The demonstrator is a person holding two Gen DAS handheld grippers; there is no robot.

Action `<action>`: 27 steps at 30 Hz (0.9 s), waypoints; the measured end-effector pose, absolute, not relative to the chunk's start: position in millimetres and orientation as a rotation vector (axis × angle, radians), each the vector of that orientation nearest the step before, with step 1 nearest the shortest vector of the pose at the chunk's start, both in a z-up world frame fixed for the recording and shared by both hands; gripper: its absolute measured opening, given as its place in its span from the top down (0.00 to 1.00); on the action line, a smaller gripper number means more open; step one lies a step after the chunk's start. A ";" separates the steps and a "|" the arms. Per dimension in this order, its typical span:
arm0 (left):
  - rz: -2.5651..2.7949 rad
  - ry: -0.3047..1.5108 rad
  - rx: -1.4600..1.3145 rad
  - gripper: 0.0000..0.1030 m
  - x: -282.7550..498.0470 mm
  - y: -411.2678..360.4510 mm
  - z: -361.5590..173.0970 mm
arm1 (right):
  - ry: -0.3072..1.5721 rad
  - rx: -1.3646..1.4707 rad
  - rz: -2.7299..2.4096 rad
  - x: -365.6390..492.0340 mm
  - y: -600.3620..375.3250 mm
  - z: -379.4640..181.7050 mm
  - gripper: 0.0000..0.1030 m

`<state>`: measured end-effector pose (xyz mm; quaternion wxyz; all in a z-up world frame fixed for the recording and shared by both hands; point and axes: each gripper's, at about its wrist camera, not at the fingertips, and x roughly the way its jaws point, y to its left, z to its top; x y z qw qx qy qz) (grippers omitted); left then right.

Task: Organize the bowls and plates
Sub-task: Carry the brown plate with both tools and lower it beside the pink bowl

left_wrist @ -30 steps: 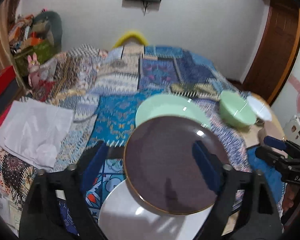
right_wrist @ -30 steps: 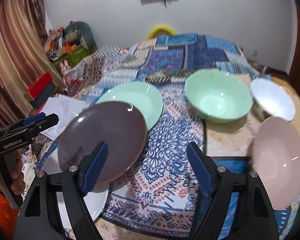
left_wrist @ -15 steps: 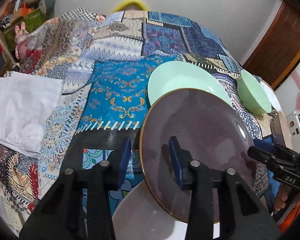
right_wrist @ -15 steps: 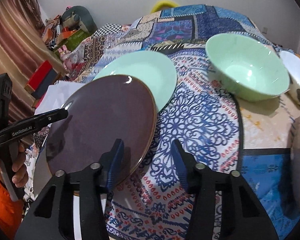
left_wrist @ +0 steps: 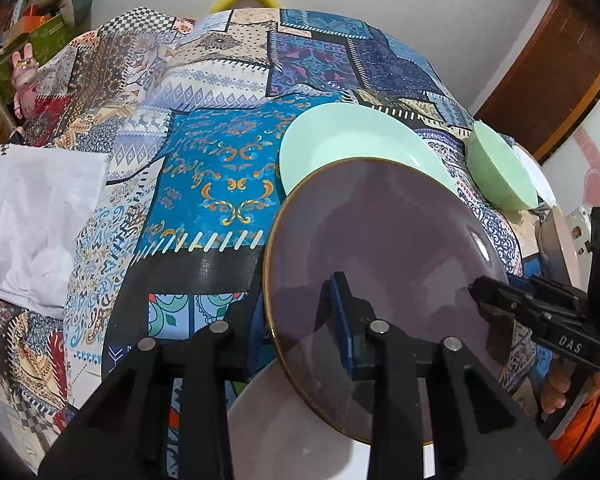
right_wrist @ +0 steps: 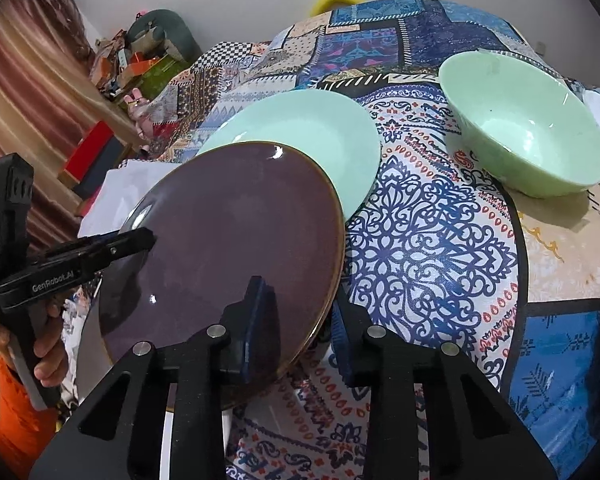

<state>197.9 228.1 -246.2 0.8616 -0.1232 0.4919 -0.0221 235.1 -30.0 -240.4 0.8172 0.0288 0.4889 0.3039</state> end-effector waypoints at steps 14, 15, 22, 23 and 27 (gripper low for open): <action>-0.065 0.994 -0.275 0.70 184.4 218.2 -235.6 | 1.019 0.072 0.657 227.3 -41.8 -232.7 0.73; -0.066 0.991 -0.275 0.70 183.0 216.8 -233.7 | 1.015 0.074 0.656 226.6 -43.0 -231.9 0.73; -0.069 0.979 -0.253 0.70 172.1 203.9 -223.6 | 0.975 0.060 0.651 217.3 -51.1 -219.5 0.73; -0.071 0.976 -0.260 0.70 171.0 202.7 -222.0 | 0.971 0.060 0.649 215.6 -51.9 -217.6 0.73; -0.084 0.964 -0.275 0.70 164.0 196.4 -213.1 | 0.946 0.064 0.648 208.9 -60.1 -207.3 0.74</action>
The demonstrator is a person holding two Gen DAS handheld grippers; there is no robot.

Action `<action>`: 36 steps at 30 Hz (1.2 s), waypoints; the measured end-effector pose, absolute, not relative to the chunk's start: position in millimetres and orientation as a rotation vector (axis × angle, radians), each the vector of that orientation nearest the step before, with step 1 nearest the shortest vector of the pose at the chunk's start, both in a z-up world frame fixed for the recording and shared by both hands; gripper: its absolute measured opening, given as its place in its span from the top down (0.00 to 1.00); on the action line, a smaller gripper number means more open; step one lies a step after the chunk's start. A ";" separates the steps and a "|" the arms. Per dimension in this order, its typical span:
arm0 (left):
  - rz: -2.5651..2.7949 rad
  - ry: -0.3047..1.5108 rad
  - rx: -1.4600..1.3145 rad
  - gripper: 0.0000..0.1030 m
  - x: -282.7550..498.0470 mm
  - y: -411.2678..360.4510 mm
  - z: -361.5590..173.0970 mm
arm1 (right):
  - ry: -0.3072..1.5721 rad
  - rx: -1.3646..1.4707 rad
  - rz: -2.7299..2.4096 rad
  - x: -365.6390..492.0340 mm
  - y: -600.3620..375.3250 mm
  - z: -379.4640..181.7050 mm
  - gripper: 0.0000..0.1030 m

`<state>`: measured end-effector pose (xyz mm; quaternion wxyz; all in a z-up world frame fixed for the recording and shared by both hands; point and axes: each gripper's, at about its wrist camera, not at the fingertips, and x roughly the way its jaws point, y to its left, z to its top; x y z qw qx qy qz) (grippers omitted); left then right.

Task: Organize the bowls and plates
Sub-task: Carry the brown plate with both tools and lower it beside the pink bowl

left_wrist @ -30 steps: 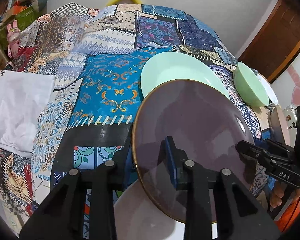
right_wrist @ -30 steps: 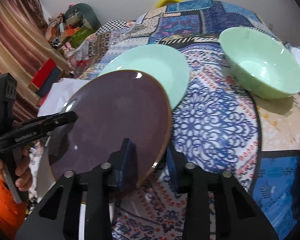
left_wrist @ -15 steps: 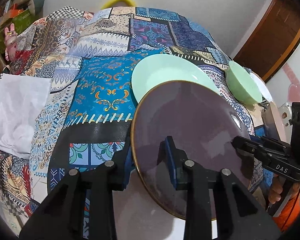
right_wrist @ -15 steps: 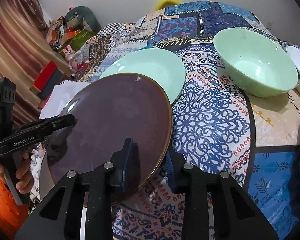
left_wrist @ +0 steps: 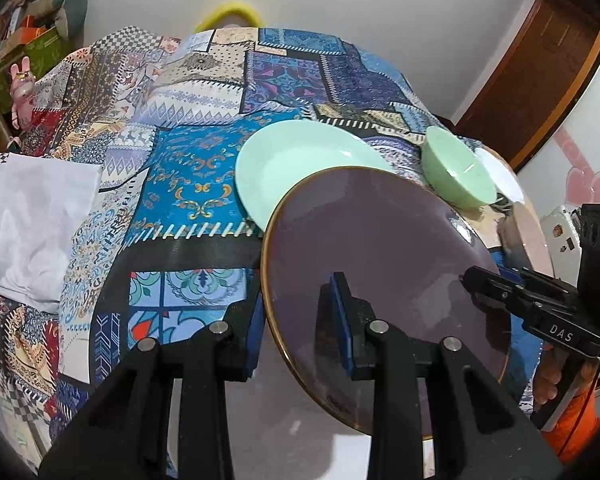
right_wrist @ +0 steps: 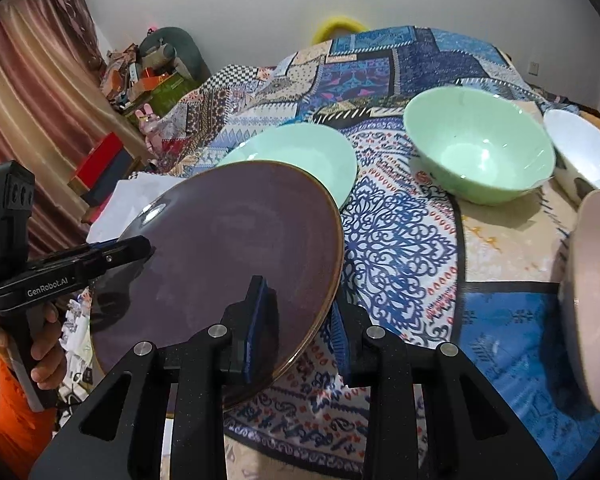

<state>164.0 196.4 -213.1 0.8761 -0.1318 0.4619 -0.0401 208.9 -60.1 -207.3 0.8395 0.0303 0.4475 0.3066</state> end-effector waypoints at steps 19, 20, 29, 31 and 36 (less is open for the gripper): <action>-0.130 0.920 -0.240 0.70 122.4 132.9 -172.6 | 0.861 0.074 0.618 173.8 -113.6 -177.9 0.75; -0.132 0.920 -0.236 0.70 120.7 129.1 -171.8 | 0.857 0.073 0.616 172.1 -117.1 -177.3 0.75; -0.148 0.928 -0.218 0.70 111.7 96.2 -169.0 | 0.846 0.085 0.602 161.1 -146.9 -179.7 0.75; -0.151 0.932 -0.216 0.70 110.5 89.6 -170.0 | 0.844 0.083 0.598 159.2 -153.2 -181.8 0.75; -0.156 0.948 -0.218 0.70 108.4 75.6 -176.3 | 0.852 0.082 0.594 158.5 -164.8 -187.3 0.75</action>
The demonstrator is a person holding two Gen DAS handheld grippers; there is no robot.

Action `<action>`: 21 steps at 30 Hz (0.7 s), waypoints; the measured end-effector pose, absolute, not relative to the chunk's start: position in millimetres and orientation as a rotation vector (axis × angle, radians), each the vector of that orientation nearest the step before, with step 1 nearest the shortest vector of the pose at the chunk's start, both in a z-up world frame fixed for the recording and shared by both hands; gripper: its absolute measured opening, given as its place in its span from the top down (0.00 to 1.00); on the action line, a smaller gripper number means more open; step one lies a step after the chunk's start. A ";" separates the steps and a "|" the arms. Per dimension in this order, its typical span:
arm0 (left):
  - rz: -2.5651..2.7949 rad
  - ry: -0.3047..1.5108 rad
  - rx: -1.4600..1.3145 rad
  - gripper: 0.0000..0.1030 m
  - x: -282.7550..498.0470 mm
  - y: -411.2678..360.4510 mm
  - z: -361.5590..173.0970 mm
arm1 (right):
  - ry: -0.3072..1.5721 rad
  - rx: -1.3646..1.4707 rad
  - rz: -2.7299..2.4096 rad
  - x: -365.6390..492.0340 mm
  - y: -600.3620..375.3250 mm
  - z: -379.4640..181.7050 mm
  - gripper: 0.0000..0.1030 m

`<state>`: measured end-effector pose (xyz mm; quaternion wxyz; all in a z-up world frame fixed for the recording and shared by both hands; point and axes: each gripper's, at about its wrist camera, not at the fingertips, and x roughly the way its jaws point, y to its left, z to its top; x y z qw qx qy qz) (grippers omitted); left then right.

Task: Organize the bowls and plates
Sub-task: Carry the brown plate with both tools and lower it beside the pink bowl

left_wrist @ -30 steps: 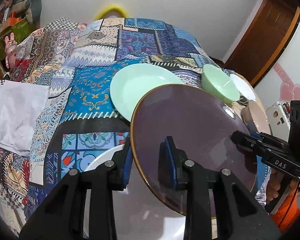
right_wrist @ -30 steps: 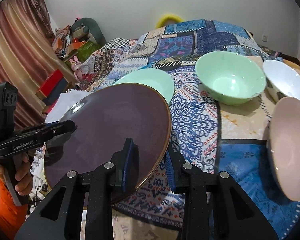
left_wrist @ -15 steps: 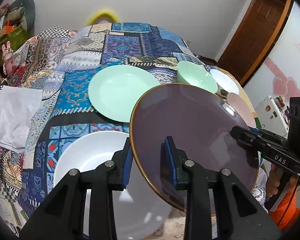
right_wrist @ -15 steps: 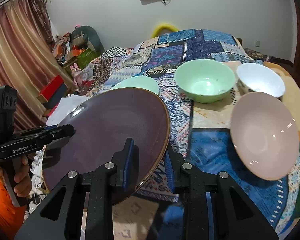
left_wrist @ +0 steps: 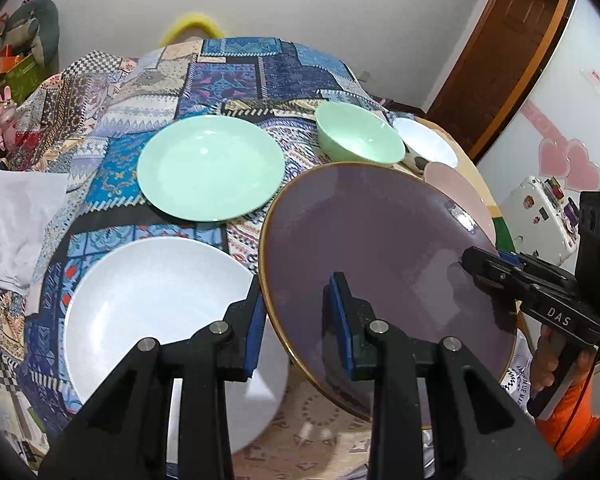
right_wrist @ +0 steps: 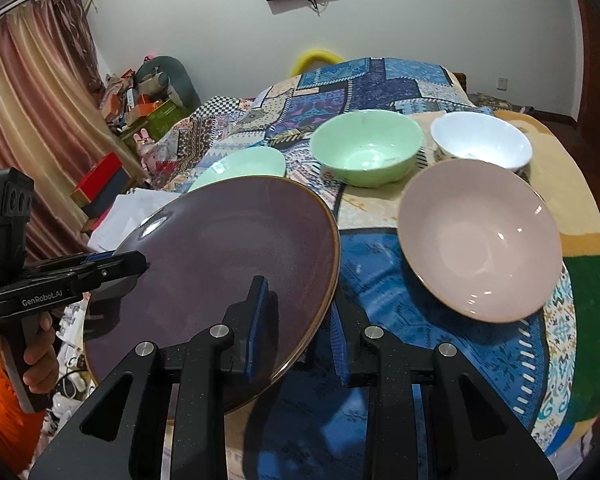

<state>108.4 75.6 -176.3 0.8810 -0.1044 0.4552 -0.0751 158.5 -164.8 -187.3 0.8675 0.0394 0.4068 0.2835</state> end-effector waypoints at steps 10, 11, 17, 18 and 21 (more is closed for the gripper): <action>-0.155 0.994 -0.223 0.70 112.4 54.9 -200.4 | 0.896 0.085 0.592 159.6 -181.4 -207.5 0.75; -0.154 1.000 -0.223 0.70 113.1 53.1 -203.1 | 0.904 0.085 0.590 160.9 -182.4 -210.6 0.75; -0.152 1.033 -0.223 0.70 119.7 43.9 -222.1 | 0.942 0.087 0.580 164.3 -189.8 -226.6 0.75; -0.153 1.038 -0.221 0.70 120.0 42.8 -224.6 | 0.949 0.088 0.578 165.3 -190.2 -228.8 0.75; -0.143 1.053 -0.198 0.70 122.2 38.0 -233.3 | 0.964 0.085 0.570 167.4 -191.4 -235.2 0.75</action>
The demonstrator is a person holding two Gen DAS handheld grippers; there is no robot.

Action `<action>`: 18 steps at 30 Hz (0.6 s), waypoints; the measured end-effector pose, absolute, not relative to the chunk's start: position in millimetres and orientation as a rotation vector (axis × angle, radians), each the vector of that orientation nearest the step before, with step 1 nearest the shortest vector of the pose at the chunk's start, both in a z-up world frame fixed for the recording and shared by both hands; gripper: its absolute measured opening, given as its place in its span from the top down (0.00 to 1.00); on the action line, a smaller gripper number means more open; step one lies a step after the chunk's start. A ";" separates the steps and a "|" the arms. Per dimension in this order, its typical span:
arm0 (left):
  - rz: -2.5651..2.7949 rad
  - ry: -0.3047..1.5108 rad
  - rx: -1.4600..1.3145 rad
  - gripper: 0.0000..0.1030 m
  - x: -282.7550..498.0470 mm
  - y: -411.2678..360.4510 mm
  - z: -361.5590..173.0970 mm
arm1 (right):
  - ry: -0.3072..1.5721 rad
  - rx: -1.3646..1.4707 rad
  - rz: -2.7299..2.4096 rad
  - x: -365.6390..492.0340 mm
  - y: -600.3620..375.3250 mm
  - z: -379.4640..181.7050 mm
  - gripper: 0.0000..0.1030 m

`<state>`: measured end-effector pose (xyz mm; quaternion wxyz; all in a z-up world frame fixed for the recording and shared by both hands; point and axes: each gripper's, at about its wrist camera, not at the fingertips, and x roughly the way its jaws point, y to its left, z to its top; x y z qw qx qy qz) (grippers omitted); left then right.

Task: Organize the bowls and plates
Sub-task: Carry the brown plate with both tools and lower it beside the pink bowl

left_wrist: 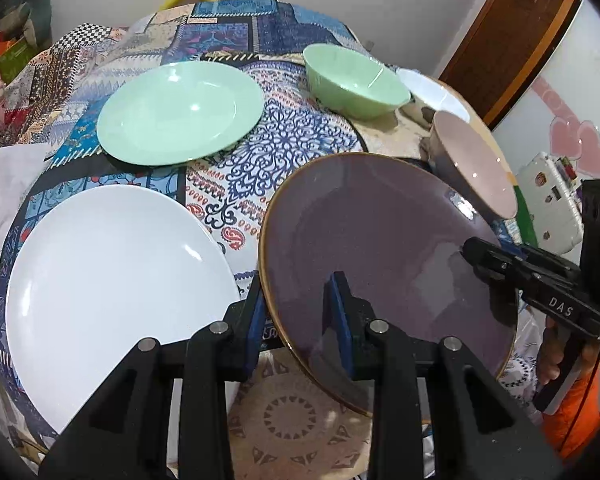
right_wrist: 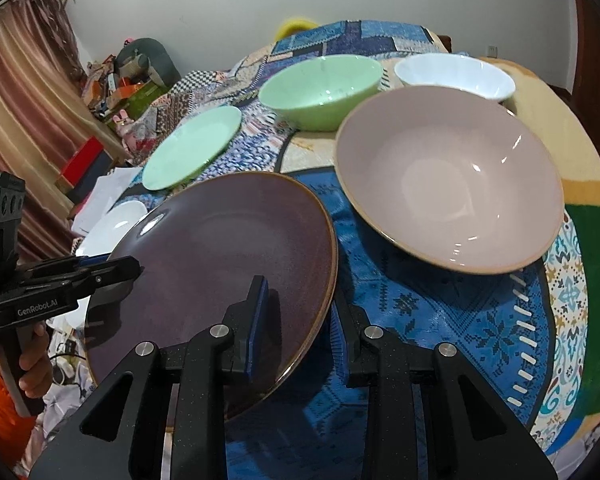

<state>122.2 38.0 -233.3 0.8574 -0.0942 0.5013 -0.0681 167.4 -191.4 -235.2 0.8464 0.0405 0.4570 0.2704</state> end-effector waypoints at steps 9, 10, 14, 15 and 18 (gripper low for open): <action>-0.139 1.091 -0.167 0.70 130.7 29.3 -249.9 | 0.993 0.089 0.547 175.3 -199.9 -245.4 0.76; -0.136 1.092 -0.166 0.70 131.7 29.3 -250.6 | 0.992 0.084 0.544 175.5 -199.5 -245.3 0.76; -0.130 1.099 -0.170 0.70 135.6 30.1 -252.4 | 1.000 0.086 0.536 177.9 -199.1 -245.7 0.76; -0.129 1.100 -0.166 0.70 135.6 29.5 -252.7 | 1.005 0.091 0.534 178.0 -200.1 -245.7 0.76; -0.123 1.095 -0.146 0.70 133.8 27.6 -251.4 | 1.007 0.076 0.524 176.9 -198.6 -244.1 0.75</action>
